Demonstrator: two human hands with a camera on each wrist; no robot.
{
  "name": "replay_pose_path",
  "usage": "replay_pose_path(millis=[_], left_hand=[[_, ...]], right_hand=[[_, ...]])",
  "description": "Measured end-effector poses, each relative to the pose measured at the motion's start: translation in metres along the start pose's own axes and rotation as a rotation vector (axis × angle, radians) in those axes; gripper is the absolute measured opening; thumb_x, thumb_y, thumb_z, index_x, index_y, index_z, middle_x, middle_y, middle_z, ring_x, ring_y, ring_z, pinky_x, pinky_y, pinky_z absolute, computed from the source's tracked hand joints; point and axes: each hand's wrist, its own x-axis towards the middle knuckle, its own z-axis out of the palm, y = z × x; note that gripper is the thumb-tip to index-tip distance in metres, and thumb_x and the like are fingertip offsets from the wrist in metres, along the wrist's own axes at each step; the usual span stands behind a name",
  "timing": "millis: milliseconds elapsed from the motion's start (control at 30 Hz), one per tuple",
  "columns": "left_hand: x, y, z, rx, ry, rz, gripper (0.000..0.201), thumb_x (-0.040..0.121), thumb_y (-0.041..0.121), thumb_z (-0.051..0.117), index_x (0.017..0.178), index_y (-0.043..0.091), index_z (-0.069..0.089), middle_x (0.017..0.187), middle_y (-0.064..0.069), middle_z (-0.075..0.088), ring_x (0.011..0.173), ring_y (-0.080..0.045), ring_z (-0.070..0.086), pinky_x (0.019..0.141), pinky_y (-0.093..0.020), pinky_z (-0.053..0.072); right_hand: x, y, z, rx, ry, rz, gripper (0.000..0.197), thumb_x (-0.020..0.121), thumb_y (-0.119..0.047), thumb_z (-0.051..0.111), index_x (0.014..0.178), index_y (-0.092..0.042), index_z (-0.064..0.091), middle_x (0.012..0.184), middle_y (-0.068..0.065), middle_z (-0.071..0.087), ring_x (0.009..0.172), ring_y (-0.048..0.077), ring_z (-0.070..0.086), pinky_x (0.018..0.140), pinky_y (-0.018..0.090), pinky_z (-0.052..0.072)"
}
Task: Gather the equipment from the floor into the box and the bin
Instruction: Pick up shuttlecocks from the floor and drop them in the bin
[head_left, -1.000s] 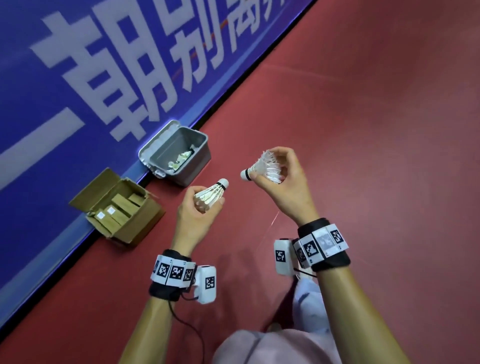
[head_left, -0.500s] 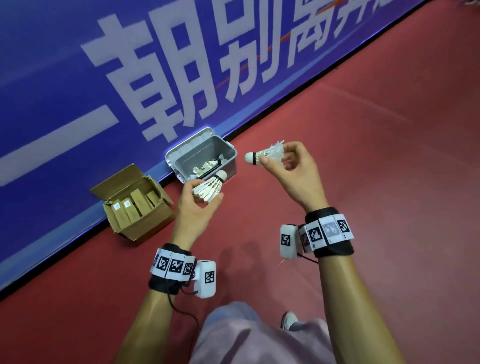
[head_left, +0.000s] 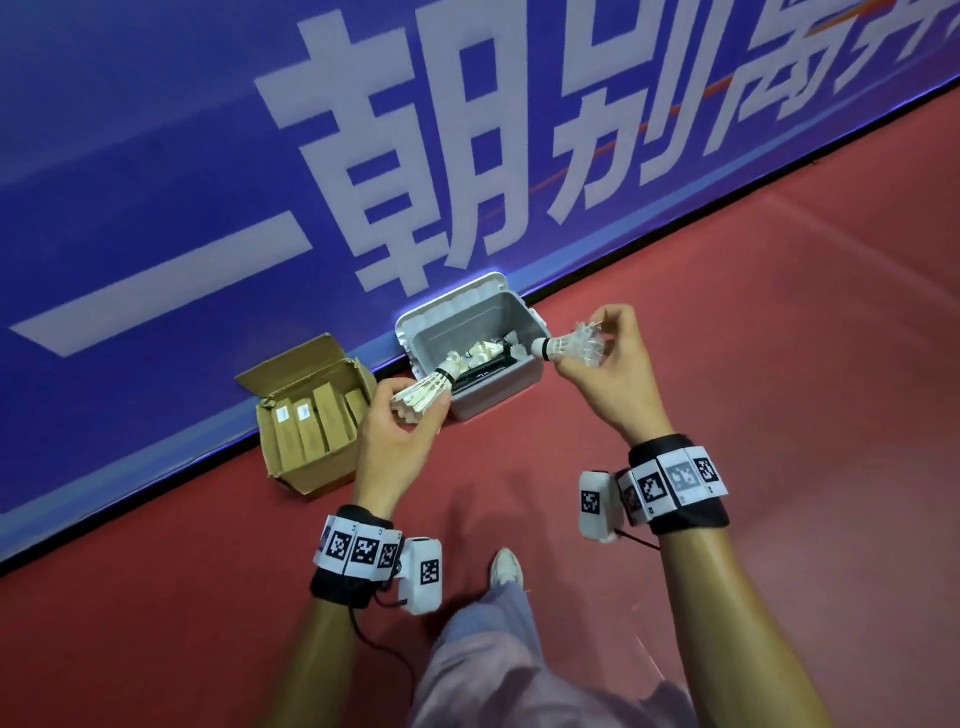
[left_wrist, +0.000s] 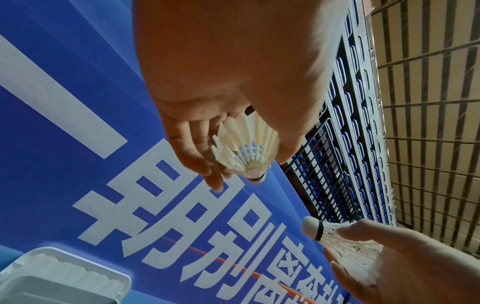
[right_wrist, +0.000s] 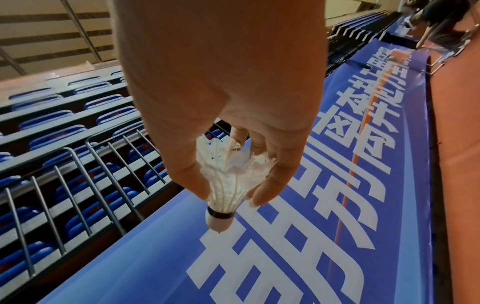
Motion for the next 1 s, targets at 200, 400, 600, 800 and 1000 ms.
replay_pose_path(millis=[200,400,600,800,1000], left_hand=[[0.138,0.002,-0.013,0.014,-0.025,-0.030,0.043,0.077,0.061,0.079,0.103,0.031,0.061,0.091,0.007,0.073,0.084,-0.014,0.069,0.085,-0.048,0.059],[0.243,0.002,0.011,0.034,-0.047,-0.094,0.055,0.072,0.046,0.089,0.114,0.032,0.056,0.106,0.008,0.074,0.095,-0.011,0.074,0.088,-0.044,0.061],[0.338,0.008,0.083,0.149,-0.067,-0.093,0.043,0.077,0.046,0.087,0.106,0.029,0.060,0.099,0.009,0.073,0.090,-0.009,0.071,0.081,-0.033,0.060],[0.439,-0.005,0.148,0.243,-0.056,-0.201,0.051,0.074,0.074,0.068,0.104,0.035,0.055,0.099,0.012,0.072,0.094,-0.013,0.070,0.087,-0.043,0.058],[0.494,-0.060,0.166,0.396,-0.127,-0.468,0.060,0.083,0.085,0.047,0.095,0.027,0.054,0.088,0.005,0.065,0.091,-0.025,0.065,0.080,-0.038,0.050]], right_hand=[[0.109,-0.024,0.053,-0.052,-0.049,0.007,0.054,0.076,-0.039,0.085,0.117,-0.024,0.053,0.103,-0.017,0.062,0.084,-0.011,0.057,0.075,0.011,0.048],[0.202,-0.002,0.067,-0.173,-0.060,0.102,0.043,0.085,-0.049,0.079,0.116,-0.031,0.056,0.097,-0.019,0.064,0.083,-0.008,0.061,0.069,0.005,0.044],[0.330,0.075,0.064,-0.174,-0.069,0.217,0.056,0.079,-0.067,0.075,0.116,-0.029,0.056,0.104,-0.002,0.071,0.091,0.017,0.070,0.081,0.043,0.060],[0.489,0.112,0.052,-0.238,-0.197,0.333,0.041,0.085,-0.038,0.082,0.103,-0.014,0.054,0.092,0.000,0.068,0.076,0.016,0.059,0.065,0.031,0.045],[0.562,0.166,0.092,-0.181,-0.170,0.503,0.038,0.089,-0.043,0.077,0.104,-0.013,0.059,0.095,0.011,0.073,0.074,0.022,0.063,0.073,0.039,0.054]])
